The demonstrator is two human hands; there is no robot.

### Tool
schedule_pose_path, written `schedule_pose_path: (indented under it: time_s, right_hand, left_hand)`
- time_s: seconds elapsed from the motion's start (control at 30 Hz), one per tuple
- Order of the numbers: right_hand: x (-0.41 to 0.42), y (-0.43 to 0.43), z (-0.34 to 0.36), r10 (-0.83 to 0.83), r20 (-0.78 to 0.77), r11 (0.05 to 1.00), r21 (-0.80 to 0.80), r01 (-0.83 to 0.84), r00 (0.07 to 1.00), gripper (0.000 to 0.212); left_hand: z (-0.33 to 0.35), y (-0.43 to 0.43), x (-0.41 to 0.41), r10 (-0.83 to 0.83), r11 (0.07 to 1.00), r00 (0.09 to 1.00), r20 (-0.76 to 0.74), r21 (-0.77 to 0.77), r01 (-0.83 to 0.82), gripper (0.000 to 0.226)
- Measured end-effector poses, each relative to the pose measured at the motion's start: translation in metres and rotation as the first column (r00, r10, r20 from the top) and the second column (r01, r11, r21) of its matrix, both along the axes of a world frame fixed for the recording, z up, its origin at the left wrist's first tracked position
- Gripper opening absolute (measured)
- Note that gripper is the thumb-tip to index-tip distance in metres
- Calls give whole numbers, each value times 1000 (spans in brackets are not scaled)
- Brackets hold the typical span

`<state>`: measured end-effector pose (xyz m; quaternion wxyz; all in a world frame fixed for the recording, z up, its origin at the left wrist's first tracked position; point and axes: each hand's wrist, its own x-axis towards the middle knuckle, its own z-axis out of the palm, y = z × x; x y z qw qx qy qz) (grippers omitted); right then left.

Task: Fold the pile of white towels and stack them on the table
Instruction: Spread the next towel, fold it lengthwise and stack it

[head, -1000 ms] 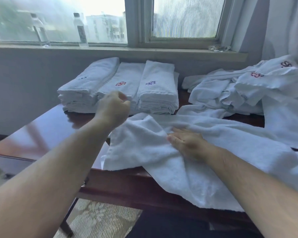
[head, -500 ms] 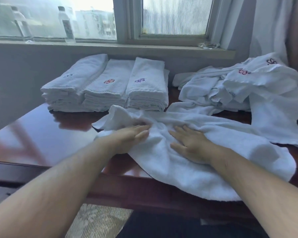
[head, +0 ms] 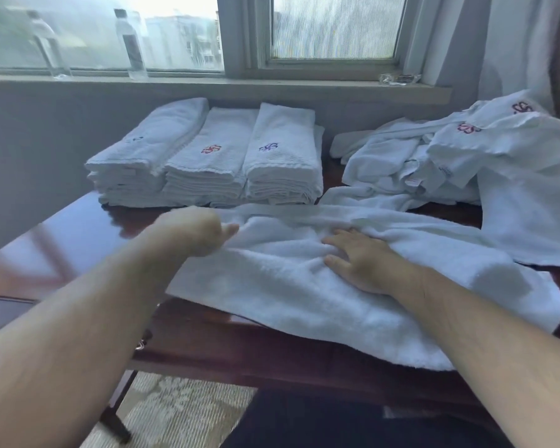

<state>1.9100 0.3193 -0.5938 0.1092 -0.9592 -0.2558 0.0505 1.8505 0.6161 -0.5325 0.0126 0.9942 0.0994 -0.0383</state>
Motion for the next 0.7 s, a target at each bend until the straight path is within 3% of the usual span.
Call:
schedule_pose_path:
  time_s: [0.03, 0.1, 0.17, 0.23, 0.3, 0.4, 0.5, 0.6, 0.67, 0.7]
  right_hand:
    - [0, 1, 0, -1, -2, 1000, -6, 1, 1000, 52]
    - [0, 5, -2, 2, 16, 1000, -24, -2, 1000, 54]
    - [0, 8, -5, 1, 34, 999, -46, 1, 999, 56]
    - [-2, 11, -9, -18, 36, 997, -69, 20, 999, 60]
    - [-4, 13, -11, -43, 11, 995, -89, 43, 999, 66]
    - [-12, 19, -4, -35, -52, 992, -125, 28, 998, 73]
    - [-28, 19, 7, -7, -63, 998, -70, 3, 998, 65]
    - [-42, 14, 22, -70, 147, 993, 102, 55, 987, 40]
    - [-39, -1, 39, -182, 340, 983, 27, 184, 923, 34]
    - [-32, -13, 46, -257, 362, 953, -57, 296, 896, 31]
  left_hand:
    - [2, 0, 2, 40, 997, 995, 94, 54, -45, 47]
    - [2, -10, 4, -15, 1000, 974, 228, 2, 15, 32]
    - [-8, -28, 3, -181, 973, 962, 204, -106, 206, 36]
    - [-25, -50, -3, -315, 939, 945, 91, -118, 324, 61]
    - [-38, -63, -10, -293, 955, 956, -16, -58, 292, 71]
    - [-36, -69, -14, -168, 984, 981, -98, 50, 174, 66]
    - [-30, -79, -15, -139, 986, 990, -15, 87, 139, 59]
    - [-42, -95, -10, -305, 945, 936, 176, -68, 321, 53]
    - [-53, -103, -3, -303, 923, 944, 134, -206, 325, 58]
    - [-58, -104, 1, -291, 926, 952, 93, -223, 305, 58]
